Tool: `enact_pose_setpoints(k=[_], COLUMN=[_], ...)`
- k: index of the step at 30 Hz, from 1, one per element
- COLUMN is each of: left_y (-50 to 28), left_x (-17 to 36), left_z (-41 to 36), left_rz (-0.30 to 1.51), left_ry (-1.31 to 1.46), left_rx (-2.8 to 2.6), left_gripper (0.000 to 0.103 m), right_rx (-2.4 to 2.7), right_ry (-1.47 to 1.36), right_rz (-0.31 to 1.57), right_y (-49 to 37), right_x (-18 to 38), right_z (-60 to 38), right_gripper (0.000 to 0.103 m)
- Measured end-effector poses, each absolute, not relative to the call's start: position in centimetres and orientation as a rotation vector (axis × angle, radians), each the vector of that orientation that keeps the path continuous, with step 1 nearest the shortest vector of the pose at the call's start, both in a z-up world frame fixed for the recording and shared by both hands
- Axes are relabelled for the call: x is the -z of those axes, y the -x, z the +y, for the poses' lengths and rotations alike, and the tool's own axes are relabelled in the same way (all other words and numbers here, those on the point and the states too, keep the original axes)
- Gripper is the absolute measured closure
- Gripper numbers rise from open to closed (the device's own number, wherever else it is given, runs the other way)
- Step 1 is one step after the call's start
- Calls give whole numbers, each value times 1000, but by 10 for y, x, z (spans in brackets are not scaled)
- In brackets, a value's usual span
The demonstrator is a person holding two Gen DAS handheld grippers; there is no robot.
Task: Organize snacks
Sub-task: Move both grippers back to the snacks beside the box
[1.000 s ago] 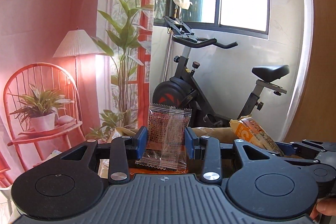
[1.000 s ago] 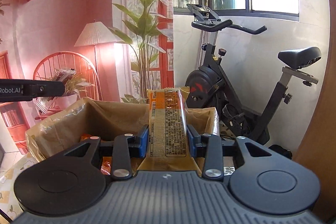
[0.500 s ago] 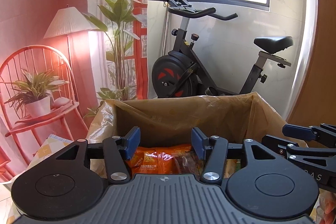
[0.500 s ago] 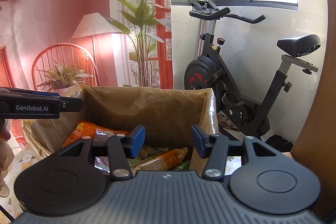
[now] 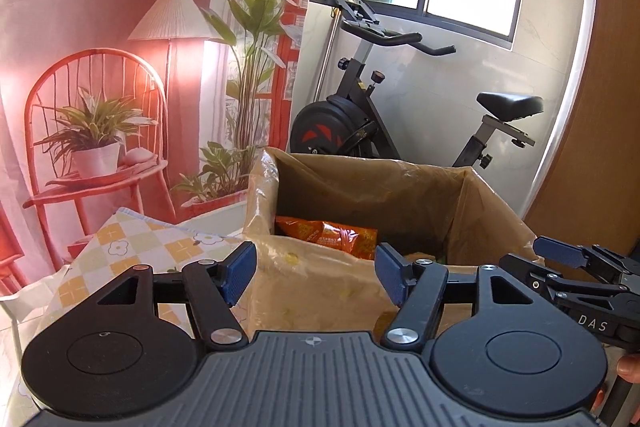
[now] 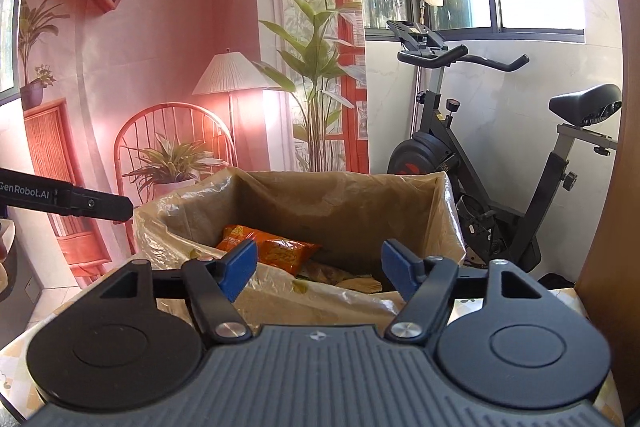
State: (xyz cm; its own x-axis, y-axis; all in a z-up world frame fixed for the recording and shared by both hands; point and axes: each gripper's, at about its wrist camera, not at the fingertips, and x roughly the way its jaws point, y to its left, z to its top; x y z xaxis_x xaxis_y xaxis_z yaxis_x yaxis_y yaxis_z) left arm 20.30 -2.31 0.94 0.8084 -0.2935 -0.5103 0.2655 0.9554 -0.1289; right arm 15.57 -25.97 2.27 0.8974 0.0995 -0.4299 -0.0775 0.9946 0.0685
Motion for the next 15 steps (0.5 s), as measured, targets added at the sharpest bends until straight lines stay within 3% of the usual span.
enact_pose_setpoints(k=[15], left_y=[-168], left_x=[23], left_z=[57], left_rz=[593], left_ry=[91], left_rx=[120], left_gripper=[35], right_rx=[-97], right_ry=[-137], right_rz=[554], right_y=[-118], right_x=[28], right_z=[-256], right_gripper=[28])
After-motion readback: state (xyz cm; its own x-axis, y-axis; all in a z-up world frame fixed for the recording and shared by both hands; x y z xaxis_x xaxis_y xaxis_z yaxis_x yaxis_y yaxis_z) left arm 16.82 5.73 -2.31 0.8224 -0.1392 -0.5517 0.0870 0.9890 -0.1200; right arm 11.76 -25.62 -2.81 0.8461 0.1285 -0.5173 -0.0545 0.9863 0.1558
